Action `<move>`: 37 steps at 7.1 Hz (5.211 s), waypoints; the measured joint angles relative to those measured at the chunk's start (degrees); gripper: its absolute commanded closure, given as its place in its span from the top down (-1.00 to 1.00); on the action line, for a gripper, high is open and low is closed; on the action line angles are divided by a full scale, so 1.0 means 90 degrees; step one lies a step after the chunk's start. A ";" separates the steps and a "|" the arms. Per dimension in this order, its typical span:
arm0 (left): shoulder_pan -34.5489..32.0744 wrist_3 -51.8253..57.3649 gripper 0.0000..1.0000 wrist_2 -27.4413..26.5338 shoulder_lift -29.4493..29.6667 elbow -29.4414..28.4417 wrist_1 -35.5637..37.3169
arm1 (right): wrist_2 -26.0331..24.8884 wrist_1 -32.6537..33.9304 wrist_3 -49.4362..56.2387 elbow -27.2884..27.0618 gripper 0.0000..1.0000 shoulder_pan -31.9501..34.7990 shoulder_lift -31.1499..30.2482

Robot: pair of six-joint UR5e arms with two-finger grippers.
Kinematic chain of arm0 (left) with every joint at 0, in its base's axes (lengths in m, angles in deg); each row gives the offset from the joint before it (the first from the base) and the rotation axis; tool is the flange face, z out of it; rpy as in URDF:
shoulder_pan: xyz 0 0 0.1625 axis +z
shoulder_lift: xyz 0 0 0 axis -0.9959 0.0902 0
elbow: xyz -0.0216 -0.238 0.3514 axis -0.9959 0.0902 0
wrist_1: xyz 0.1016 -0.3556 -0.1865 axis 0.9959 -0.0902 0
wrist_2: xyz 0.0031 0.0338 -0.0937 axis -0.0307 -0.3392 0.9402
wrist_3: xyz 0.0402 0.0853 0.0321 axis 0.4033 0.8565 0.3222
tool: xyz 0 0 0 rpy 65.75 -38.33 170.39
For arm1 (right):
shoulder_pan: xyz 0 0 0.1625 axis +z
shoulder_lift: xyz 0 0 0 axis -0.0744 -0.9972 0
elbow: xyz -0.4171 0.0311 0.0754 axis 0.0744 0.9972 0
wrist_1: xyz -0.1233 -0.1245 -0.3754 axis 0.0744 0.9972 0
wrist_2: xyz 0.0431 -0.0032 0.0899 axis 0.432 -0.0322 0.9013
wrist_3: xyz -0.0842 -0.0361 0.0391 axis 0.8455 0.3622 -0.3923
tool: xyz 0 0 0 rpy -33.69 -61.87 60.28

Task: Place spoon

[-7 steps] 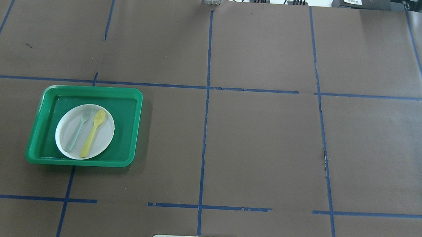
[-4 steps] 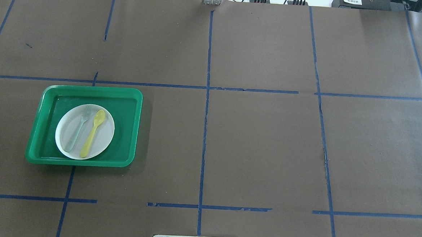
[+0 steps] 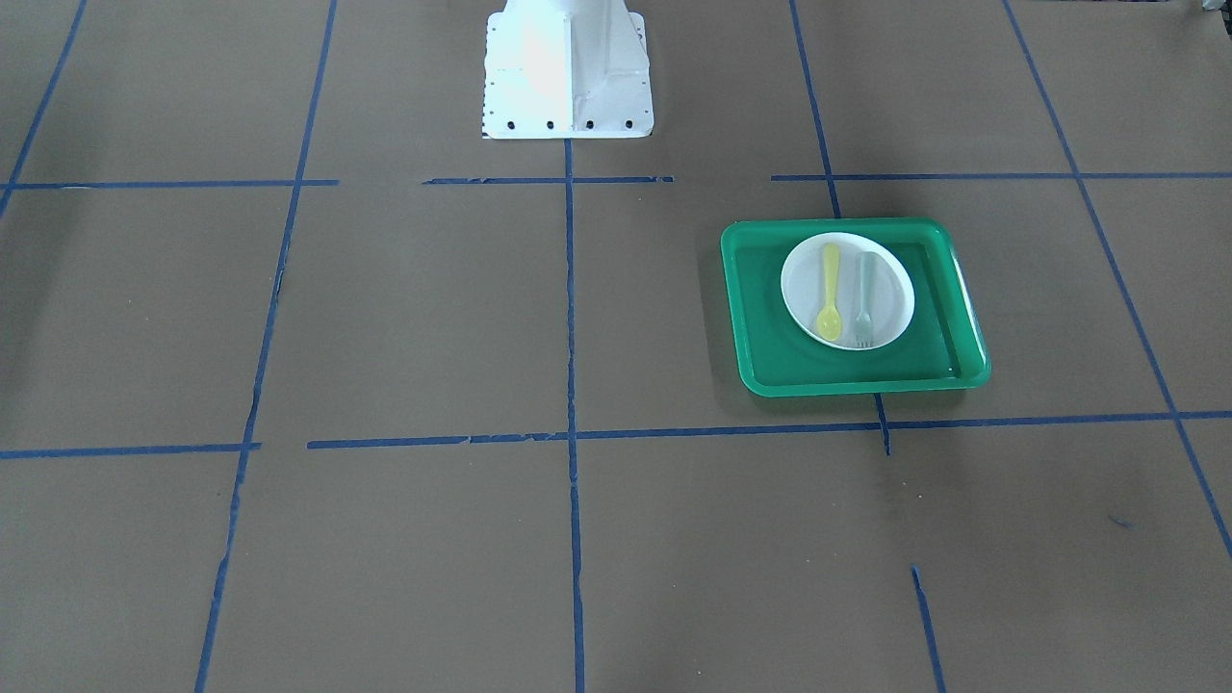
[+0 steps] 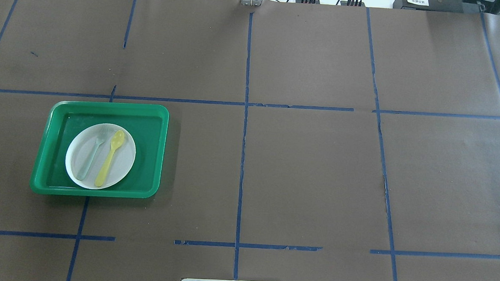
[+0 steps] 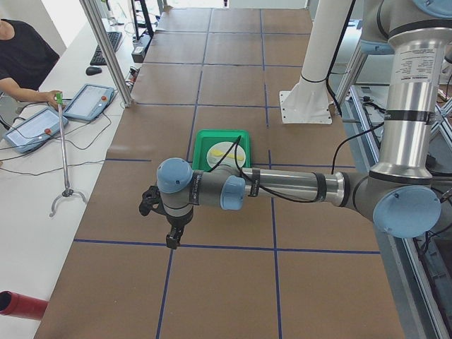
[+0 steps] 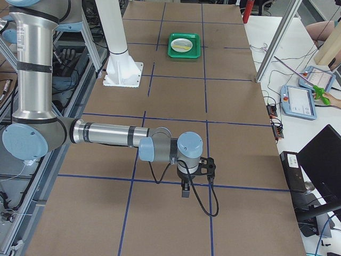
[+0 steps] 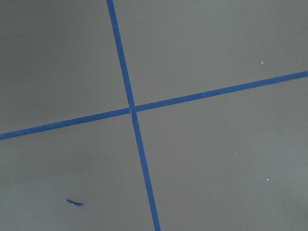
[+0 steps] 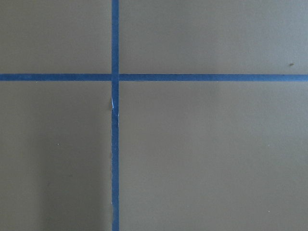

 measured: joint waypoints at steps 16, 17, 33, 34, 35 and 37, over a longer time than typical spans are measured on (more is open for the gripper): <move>0.5448 -0.5928 0.64 -0.1731 0.0977 0.1866 -0.0555 | 0.0000 0.0000 0.0000 -0.0001 1.00 0.0000 0.0000; 0.5536 -0.5982 0.63 -0.1618 0.1061 0.1697 -0.0562 | 0.0000 0.0000 0.0000 -0.0005 1.00 0.0000 0.0000; 0.5720 -0.6176 -1.00 -0.1615 0.1190 0.1762 -0.0509 | -0.0002 0.0000 0.0000 -0.0008 1.00 0.0000 0.0000; 0.5690 -0.6299 -1.00 -0.1615 0.1225 0.1845 -0.0507 | -0.0006 0.0000 0.0000 -0.0009 1.00 0.0000 0.0000; 0.5687 -0.6386 -1.00 -0.1619 0.1248 0.1846 -0.0513 | -0.0007 0.0000 0.0000 -0.0008 1.00 0.0000 0.0000; 0.5700 -0.6645 -1.00 -0.1616 0.1513 0.1754 -0.0515 | -0.0005 0.0000 0.0000 -0.0003 1.00 0.0000 0.0000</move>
